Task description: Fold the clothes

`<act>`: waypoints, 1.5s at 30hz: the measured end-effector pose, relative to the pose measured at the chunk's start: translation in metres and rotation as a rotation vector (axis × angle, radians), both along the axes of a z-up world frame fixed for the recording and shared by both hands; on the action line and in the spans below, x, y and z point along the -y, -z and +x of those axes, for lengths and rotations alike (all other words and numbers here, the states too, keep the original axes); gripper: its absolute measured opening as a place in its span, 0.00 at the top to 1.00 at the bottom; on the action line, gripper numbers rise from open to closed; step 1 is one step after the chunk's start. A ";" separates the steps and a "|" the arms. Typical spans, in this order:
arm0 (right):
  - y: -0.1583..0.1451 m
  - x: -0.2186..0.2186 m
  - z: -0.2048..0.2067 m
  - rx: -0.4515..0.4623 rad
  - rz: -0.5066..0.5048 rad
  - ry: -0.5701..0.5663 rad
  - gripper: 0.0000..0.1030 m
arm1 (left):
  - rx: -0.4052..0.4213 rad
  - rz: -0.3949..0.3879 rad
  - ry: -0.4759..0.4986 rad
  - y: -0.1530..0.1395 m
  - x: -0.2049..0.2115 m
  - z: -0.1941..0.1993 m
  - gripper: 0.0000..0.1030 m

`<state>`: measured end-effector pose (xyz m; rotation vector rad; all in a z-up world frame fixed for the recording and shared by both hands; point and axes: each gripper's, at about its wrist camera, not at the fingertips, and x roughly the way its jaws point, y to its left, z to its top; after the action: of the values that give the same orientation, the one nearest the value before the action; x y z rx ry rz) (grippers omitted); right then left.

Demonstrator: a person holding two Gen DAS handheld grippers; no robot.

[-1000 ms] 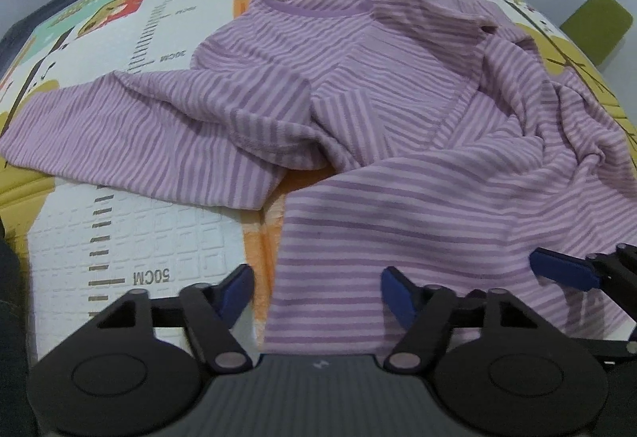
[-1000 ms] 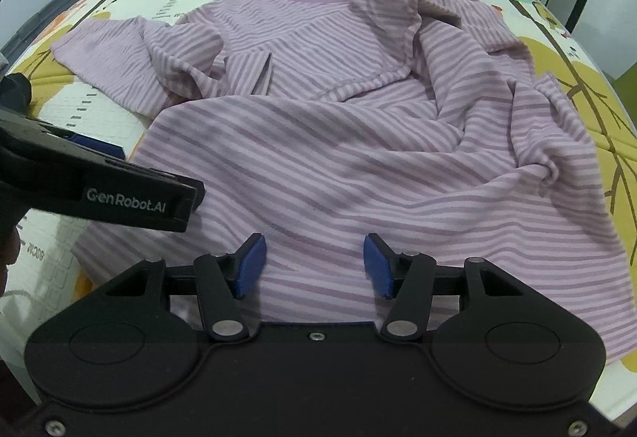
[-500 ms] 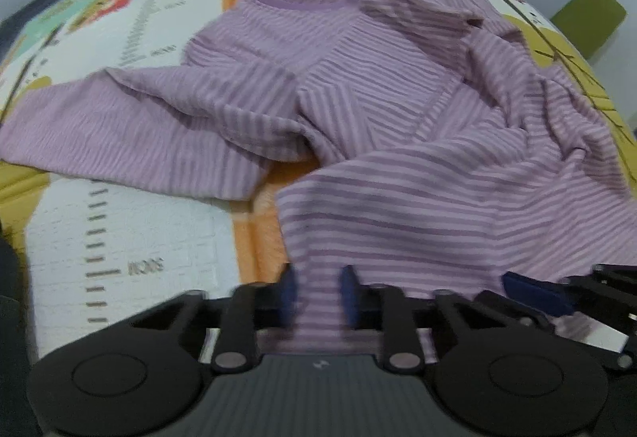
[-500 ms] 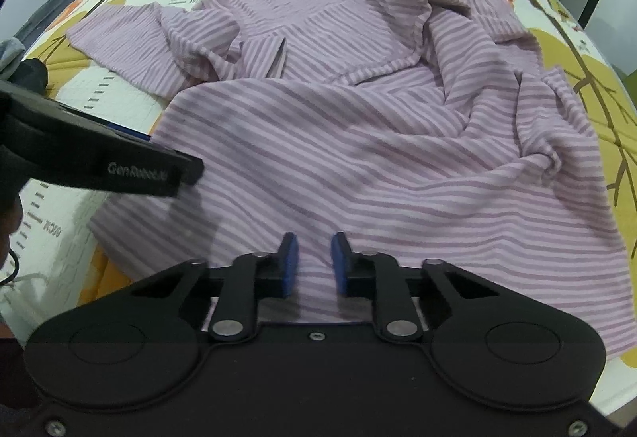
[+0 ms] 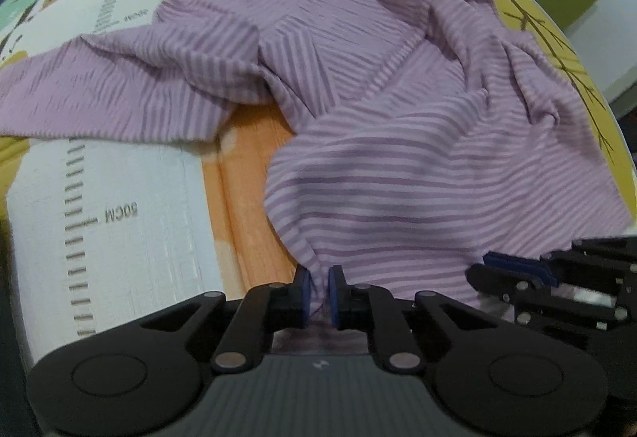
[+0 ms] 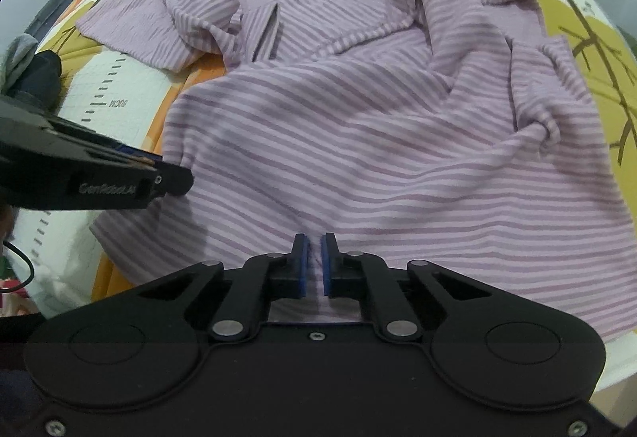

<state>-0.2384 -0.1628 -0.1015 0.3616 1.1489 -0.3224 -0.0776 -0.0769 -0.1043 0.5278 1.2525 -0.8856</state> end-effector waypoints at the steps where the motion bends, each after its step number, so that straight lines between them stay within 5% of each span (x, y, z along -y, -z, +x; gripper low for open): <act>1: 0.000 0.001 -0.002 -0.005 0.011 -0.001 0.94 | -0.008 0.003 0.008 0.000 -0.002 -0.002 0.89; 13: -0.003 0.002 -0.024 -0.056 0.057 -0.088 0.94 | -0.049 0.037 0.080 0.003 -0.009 -0.025 0.87; 18: -0.013 0.008 -0.029 -0.031 0.080 -0.105 0.86 | -0.049 0.034 0.087 -0.001 -0.011 -0.028 0.70; 24: -0.037 0.016 -0.023 0.052 0.044 -0.103 0.73 | -0.083 -0.009 0.052 -0.008 -0.015 -0.019 0.55; 34: -0.045 0.023 0.008 0.111 0.032 -0.072 0.70 | -0.022 -0.080 -0.047 -0.018 -0.017 0.012 0.38; 45: -0.047 0.027 0.058 0.161 0.013 -0.058 0.65 | -0.029 -0.122 -0.171 -0.015 -0.004 0.054 0.35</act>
<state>-0.1802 -0.1901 -0.0549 0.3586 1.0015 -0.2309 -0.0240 -0.0733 -0.0891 0.3063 1.2413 -0.8213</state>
